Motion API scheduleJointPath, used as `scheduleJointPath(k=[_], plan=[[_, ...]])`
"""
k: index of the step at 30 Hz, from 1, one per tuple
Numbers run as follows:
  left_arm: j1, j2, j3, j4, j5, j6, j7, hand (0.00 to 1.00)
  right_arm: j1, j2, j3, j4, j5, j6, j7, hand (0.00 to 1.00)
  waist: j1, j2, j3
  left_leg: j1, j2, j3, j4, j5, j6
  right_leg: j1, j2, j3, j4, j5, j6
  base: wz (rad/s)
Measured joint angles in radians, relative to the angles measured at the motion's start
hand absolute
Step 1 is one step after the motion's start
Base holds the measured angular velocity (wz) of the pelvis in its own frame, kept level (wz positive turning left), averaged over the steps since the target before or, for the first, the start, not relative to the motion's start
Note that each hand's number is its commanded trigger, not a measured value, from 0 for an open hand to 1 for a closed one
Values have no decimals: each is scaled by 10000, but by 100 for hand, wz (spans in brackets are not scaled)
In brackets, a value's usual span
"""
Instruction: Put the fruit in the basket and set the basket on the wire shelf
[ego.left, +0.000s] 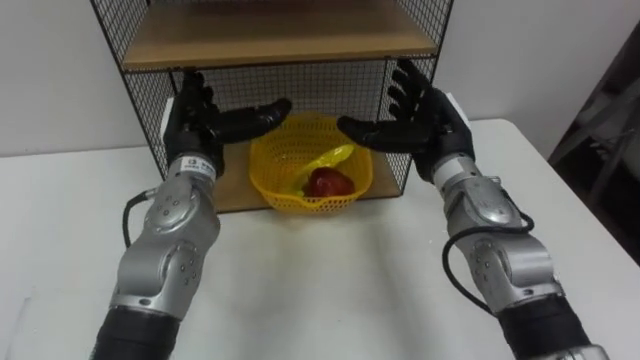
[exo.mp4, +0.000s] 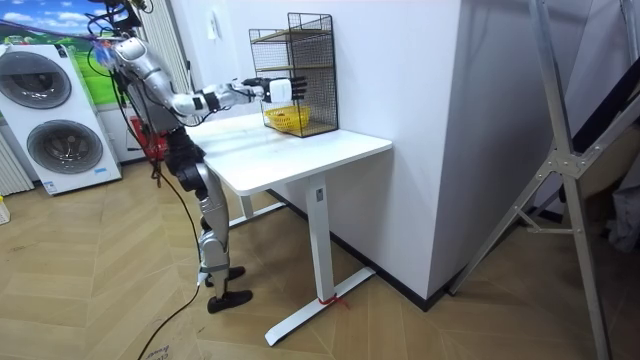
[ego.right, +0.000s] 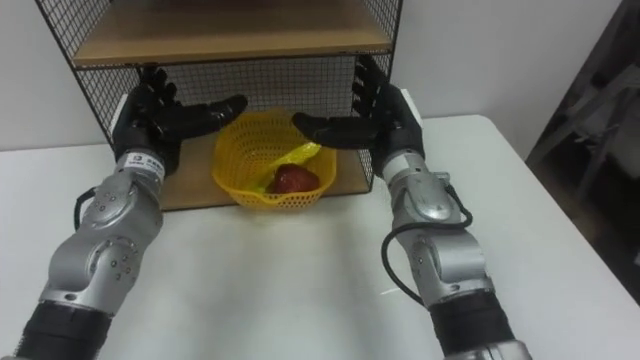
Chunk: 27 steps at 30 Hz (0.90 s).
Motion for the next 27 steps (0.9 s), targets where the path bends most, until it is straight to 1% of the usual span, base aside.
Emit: scheduleJointPath(k=[4, 6, 7, 8, 10, 11, 13, 14, 16, 18, 20, 21, 22, 23, 25, 26, 27], plan=[[621, 233, -306, -250, -4, -2, -423, 0, 675, -40, 0, -249, 35, 0, 293, 0, -12, -3, -7, 43, -1, 21, -22, -1, -4, 8, 2, 84, -24, -7, 6, -3], [1226, 301, -447, -729, -14, -4, -601, 0, 1343, -74, 9, -872, 37, 0, 281, 0, -13, -3, -6, 5, -2, 47, -22, -3, -3, -30, -4, 51, -21, -24, 14, 0], [1461, 375, -575, -914, -16, -31, -671, 0, 1538, -80, 44, -997, 37, -28, 284, 0, -21, -2, -4, -17, -1, 55, -27, -2, -3, -59, -2, 42, -21, -26, 11, 0], [1573, 422, -656, -974, -16, -56, -716, 0, 1624, -92, 78, -998, 38, -56, 290, 0, -33, 1, -3, -16, 0, 58, -28, 0, -4, -47, 3, 58, -14, -23, 8, 0], [1997, 587, -989, -999, -22, -251, -973, 0, 1987, -92, 122, -994, 75, -64, 312, 0, -26, 8, 2, 27, 8, 80, -30, 1, -3, -8, 83, 167, 0, -2, 6, 0], [2134, 605, -1025, -999, -22, -293, -1043, 0, 2079, -92, 128, -995, 109, -66, 317, 0, -26, 12, 4, 36, 12, 91, -29, 0, -3, -3, 83, 171, -2, 0, 5, -5], [2718, 625, -1158, -1003, -17, -416, -1240, 0, 2501, -95, 185, -1077, 3, -109, 341, 0, -12, 16, 3, 31, 19, 132, -25, -8, -7, -53, 71, 175, -10, -28, 9, -6], [2892, 620, -1175, -1019, -17, -441, -1329, 0, 2664, -86, 189, -1206, -15, -109, 349, 0, -8, 19, 1, 21, 17, 132, -20, -14, -10, -96, 61, 173, -8, -56, 11, -4], [3481, 625, -1243, -1070, -24, -472, -1660, 0, 3103, -90, 227, -1605, -37, -181, 553, 0, -7, 37, 10, 27, 19, 144, -40, -28, -36, -106, 73, 176, -9, -65, 6, 0], [3706, 625, -1278, -1071, -21, -474, -1959, 0, 3199, -96, 298, -1656, -50, -231, 721, 0, -1, 37, 17, 10, 21, 149, -58, -9, -13, -161, 74, 178, 0, -61, 0, 0], [3790, 628, -1291, -1072, -57, -522, -2352, 0, 3395, -99, 309, -1997, -201, -233, 955, 0, 17, 40, 19, -5, 21, 162, -92, -12, -16, -208, 78, 183, 6, -65, 1, 0], [3896, 650, -1291, -1141, -143, -612, -2518, 0, 3466, -113, 338, -2168, -296, -276, 1166, 0, 50, 40, 20, -2, 21, 179, -140, -11, -16, -243, 78, 186, 28, -72, -5, 0], [4122, 735, -1344, -1349, -170, -783, -2647, 0, 3571, -168, 402, -2357, -264, -357, 1283, 0, 7, 22, 31, -15, 21, 172, -146, -7, -15, -247, 75, 172, 18, -71, -6, 0], [4278, 780, -1351, -1480, -167, -880, -2761, 0, 3672, -193, 404, -2464, -245, -446, 1382, 0, 1, 10, 39, -30, 21, 160, -144, -6, -14, -249, 76, 171, 12, -70, -7, 3], [4953, 958, -1360, -1705, -163, -1257, -3110, 0, 4066, -290, 403, -2704, -191, -681, 1558, 0, -2, -30, 58, -66, 21, 153, -128, -6, -17, -275, 74, 169, 9, -70, -8, 0], [5097, 996, -1357, -1705, -155, -1272, -3154, 0, 4152, -298, 398, -2704, -181, -712, 1586, 0, -10, -44, 47, -89, 21, 151, -110, -9, -18, -287, 74, 169, 12, -72, -7, 0], [5430, 1067, -1336, -1762, -149, -1280, -3222, 0, 4372, -293, 393, -2723, -179, -758, 1612, 0, -23, -65, 18, -171, 21, 144, -93, -34, -55, -316, 60, 151, 11, -92, 12, 0]])
